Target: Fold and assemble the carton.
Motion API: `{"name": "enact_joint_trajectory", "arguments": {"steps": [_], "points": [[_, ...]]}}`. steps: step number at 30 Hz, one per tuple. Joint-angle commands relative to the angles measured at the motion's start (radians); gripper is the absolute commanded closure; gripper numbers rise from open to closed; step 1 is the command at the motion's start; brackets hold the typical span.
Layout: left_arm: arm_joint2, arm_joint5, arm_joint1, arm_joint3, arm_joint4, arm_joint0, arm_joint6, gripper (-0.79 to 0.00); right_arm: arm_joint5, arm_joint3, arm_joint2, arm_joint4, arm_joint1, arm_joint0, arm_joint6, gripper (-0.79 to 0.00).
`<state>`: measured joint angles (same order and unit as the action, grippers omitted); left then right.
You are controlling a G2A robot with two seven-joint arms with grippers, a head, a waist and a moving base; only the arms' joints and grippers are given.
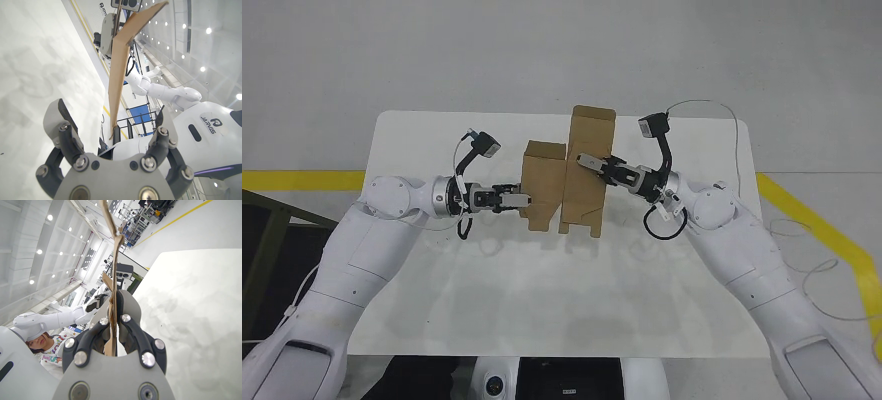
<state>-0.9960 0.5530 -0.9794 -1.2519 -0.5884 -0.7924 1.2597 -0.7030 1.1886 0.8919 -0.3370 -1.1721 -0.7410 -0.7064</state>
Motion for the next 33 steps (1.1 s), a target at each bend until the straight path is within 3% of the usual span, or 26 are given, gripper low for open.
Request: {"name": "enact_joint_trajectory", "arguments": {"steps": [1, 2, 3, 4, 14, 15, 16, 17, 18, 30, 33], "points": [[-0.002, -0.009, 0.000, -0.001, 0.003, -0.003, 0.001, -0.252, -0.001, -0.005, 0.001, 0.002, -0.003, 0.001, 0.000, 0.000], [-0.003, -0.013, -0.001, -0.002, 0.005, -0.003, 0.001, -0.209, -0.002, -0.007, 0.002, 0.003, -0.004, 0.002, 0.000, 0.000], [-0.003, -0.016, -0.001, -0.003, 0.006, -0.004, 0.004, -0.040, -0.003, -0.009, 0.002, 0.003, -0.005, 0.003, -0.001, 0.000], [-0.003, -0.018, -0.001, -0.003, 0.007, -0.004, 0.007, 0.000, -0.004, -0.011, 0.003, 0.003, -0.006, 0.003, -0.002, 0.000], [-0.005, -0.025, -0.007, 0.002, 0.001, -0.006, 0.028, 0.000, -0.015, -0.022, 0.012, 0.009, -0.017, 0.003, -0.001, 0.000], [-0.006, -0.027, -0.008, 0.002, 0.001, -0.006, 0.028, 0.000, -0.015, -0.022, 0.013, 0.009, -0.017, 0.003, -0.002, -0.074], [-0.006, -0.027, -0.009, 0.003, 0.001, -0.005, 0.029, 0.000, -0.015, -0.023, 0.014, 0.008, -0.018, 0.002, -0.002, -0.252], [-0.006, -0.029, -0.009, 0.004, 0.002, -0.005, 0.029, 0.000, -0.015, -0.023, 0.015, 0.008, -0.019, 0.002, -0.003, -0.369], [-0.006, -0.030, -0.010, 0.005, 0.004, -0.004, 0.029, 0.000, -0.016, -0.025, 0.017, 0.008, -0.020, 0.002, -0.003, -0.785], [-0.026, -0.064, -0.004, -0.004, 0.060, 0.019, 0.072, 0.000, 0.004, -0.040, 0.057, -0.040, -0.007, -0.005, -0.173, -0.785], [-0.026, -0.116, 0.001, -0.020, 0.043, 0.023, 0.123, 0.000, 0.034, -0.030, 0.081, -0.058, 0.005, -0.017, -0.242, -0.785]]}}
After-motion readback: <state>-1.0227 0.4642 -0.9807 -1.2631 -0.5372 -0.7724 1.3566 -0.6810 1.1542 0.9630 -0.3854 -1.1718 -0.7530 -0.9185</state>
